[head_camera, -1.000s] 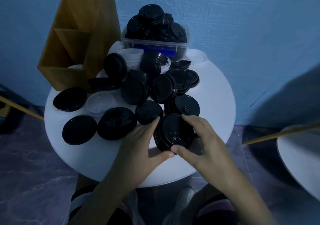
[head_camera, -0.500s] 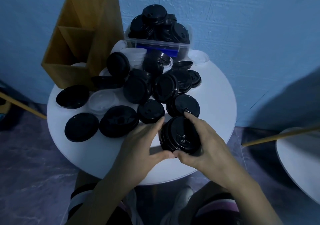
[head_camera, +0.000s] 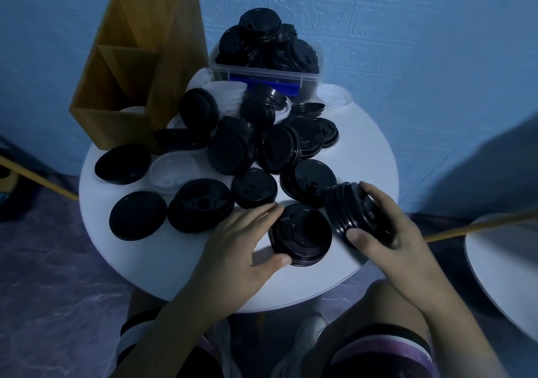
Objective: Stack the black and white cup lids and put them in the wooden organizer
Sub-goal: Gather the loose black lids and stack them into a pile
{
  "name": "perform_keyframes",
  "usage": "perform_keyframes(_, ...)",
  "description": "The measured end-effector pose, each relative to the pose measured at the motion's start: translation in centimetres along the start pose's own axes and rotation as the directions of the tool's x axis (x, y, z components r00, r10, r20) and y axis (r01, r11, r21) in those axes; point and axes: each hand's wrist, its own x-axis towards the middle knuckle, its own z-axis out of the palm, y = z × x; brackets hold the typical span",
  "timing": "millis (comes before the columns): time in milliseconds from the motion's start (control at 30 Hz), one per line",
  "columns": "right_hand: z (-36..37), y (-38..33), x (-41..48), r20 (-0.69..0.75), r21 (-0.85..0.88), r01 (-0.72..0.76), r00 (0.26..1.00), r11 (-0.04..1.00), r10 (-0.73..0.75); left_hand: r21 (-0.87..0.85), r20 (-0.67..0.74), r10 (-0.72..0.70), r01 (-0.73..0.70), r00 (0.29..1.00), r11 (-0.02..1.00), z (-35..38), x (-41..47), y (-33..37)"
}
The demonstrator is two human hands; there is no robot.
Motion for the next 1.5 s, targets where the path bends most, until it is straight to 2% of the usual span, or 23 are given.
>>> perform_keyframes(133, -0.8, 0.5, -0.1, -0.017, 0.000, -0.035, 0.999, 0.999, 0.035, 0.010, -0.019, -0.006, 0.006, 1.000, 1.000, 0.0, -0.1, 0.4)
perform_keyframes(367, 1.0, 0.4, -0.6, 0.157, 0.031, -0.020, 0.987, 0.999, 0.015, -0.013, -0.063, -0.043, 0.042, 0.997, 0.999, 0.7, -0.2, 0.4)
perform_keyframes(500, 0.5, 0.1, -0.6, 0.220, 0.067, -0.035, 0.975, 0.997, 0.020, -0.023, -0.001, 0.011, -0.011, 1.000, 1.000, 0.0, 0.0, 0.0)
perform_keyframes(700, 0.4, 0.3, -0.3, 0.222, 0.092, -0.023, 0.975, 0.996, 0.002, -0.109, -0.049, -0.070, 0.064, 0.996, 0.992, 0.1, -0.1, 0.7)
perform_keyframes(833, 0.3, 0.3, -0.2, 0.263, 0.089, -0.019, 0.965, 0.996, -0.005, -0.012, -0.024, -0.021, 0.021, 0.999, 1.000, 0.2, 0.0, 0.6)
perform_keyframes(1000, 0.0, 0.0, 0.0, 0.316, 0.088, -0.021, 0.949, 0.996, -0.008, -0.043, 0.024, 0.028, -0.027, 0.999, 0.999, -0.6, -0.1, 0.0)
perform_keyframes(1100, 0.1, -0.1, 0.0, 0.316, 0.094, -0.015, 0.949, 0.995, -0.016, -0.066, 0.019, -0.019, 0.020, 1.000, 0.998, -0.5, -0.2, 0.4)
perform_keyframes(1200, 0.5, -0.4, -0.2, 0.319, 0.013, 0.026, 0.947, 1.000, -0.029, -0.057, 0.012, -0.074, 0.075, 0.997, 0.996, 0.0, -0.2, 0.5)
perform_keyframes(1267, 0.8, -0.6, -0.1, 0.331, -0.123, 0.109, 0.941, 0.986, -0.063, -0.042, -0.003, -0.072, 0.072, 0.997, 0.997, 0.2, -0.1, 0.3)
perform_keyframes(1367, 1.3, -0.7, 0.5, 0.394, -0.365, 0.246, 0.914, 0.898, -0.090, -0.061, -0.003, -0.048, 0.048, 0.999, 0.997, -0.1, -0.2, 0.0)
perform_keyframes(1500, 1.6, -0.4, 1.1, 0.495, -0.454, 0.369, 0.861, 0.811, -0.115, -0.142, 0.117, -0.045, 0.062, 0.992, 0.988, -0.7, -0.1, -0.1)
